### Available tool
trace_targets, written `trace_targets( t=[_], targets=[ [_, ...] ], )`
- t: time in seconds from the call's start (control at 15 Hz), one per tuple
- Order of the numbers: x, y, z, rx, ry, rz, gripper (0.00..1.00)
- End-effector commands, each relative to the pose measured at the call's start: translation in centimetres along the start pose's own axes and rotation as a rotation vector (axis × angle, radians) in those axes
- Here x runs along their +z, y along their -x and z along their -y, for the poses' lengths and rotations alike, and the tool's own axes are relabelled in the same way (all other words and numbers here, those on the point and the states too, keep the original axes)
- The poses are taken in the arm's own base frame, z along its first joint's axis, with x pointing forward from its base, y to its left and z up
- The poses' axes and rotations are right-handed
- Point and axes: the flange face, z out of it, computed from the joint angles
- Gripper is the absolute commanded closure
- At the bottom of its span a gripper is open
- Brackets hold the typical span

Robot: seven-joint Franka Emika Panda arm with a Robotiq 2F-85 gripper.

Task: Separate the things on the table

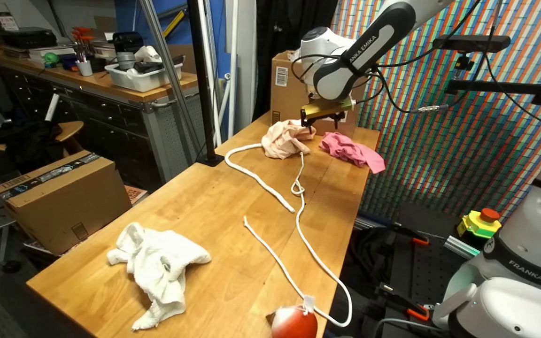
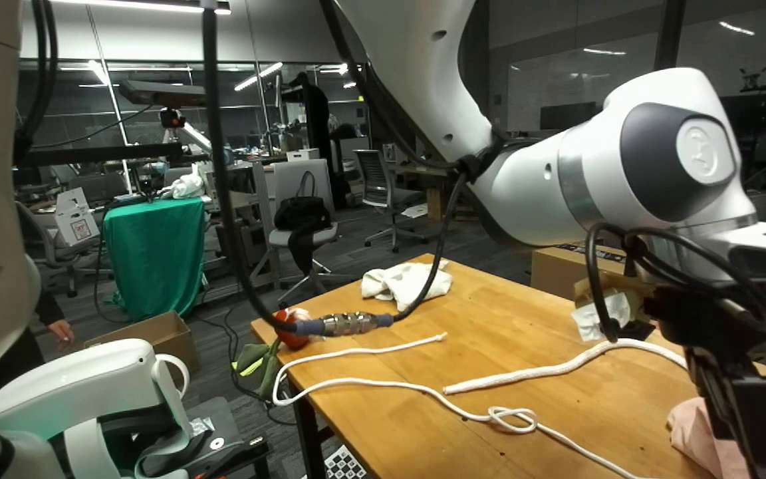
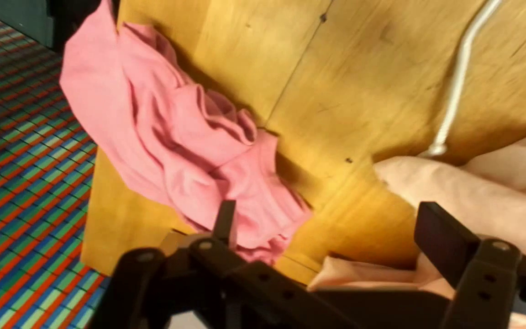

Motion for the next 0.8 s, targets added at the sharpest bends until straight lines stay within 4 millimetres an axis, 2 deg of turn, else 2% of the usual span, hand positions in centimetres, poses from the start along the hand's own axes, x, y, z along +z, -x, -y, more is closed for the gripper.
trace_targets(
  t=[0.0, 0.27, 0.53, 0.73],
  targets=[
    [-2.3, 2.9, 2.0, -0.147, -0.118, 0.003, 0.00],
    [-1.9, 6.5, 4.2, -0.280, -0.207, 0.099, 0.00],
    [-0.6, 10.0, 5.2, -0.418, -0.282, 0.233, 0.00],
    [0.1, 11.8, 5.4, -0.497, -0.326, 0.306, 0.00]
  ],
)
